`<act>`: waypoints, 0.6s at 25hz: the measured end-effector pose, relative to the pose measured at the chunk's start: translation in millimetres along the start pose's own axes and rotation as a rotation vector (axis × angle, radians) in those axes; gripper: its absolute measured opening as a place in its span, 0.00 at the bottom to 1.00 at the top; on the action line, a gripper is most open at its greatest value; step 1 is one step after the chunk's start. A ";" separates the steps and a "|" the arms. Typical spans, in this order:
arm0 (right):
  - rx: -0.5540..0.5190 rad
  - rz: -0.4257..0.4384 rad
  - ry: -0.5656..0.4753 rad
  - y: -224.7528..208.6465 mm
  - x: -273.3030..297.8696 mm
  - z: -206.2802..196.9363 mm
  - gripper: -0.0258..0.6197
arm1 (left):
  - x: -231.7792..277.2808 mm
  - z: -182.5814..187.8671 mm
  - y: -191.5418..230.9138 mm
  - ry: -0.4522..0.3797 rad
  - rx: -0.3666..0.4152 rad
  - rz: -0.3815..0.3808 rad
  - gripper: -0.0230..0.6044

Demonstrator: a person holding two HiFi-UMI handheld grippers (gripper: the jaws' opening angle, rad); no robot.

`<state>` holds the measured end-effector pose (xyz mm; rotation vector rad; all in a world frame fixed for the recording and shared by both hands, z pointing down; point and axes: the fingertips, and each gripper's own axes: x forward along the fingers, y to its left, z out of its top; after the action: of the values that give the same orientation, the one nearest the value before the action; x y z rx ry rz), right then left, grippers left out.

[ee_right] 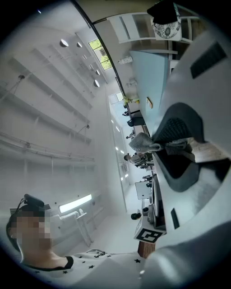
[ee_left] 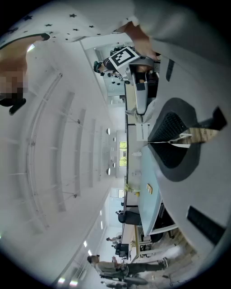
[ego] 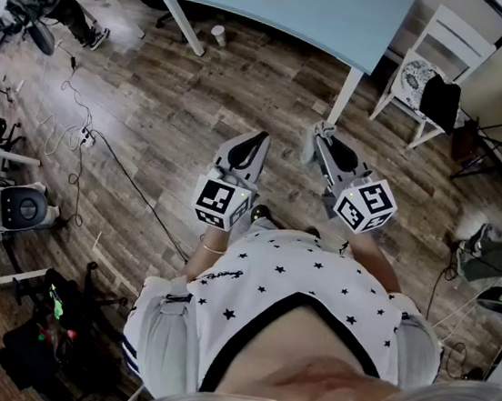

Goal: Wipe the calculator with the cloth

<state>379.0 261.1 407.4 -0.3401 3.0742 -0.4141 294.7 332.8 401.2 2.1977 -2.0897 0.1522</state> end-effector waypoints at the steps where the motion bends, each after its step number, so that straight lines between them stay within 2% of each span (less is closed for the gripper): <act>1: -0.001 0.001 -0.001 0.3 1.8 0.3 0.10 | 0.1 0.5 2.0 -0.003 0.001 0.002 0.08; 15: 0.007 0.015 0.011 15.0 16.8 -7.7 0.10 | -14.3 -4.6 20.5 -0.015 -0.020 0.024 0.09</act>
<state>359.0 273.5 411.0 -0.3154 3.0833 -0.4282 273.6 346.6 403.9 2.1699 -2.1165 0.1164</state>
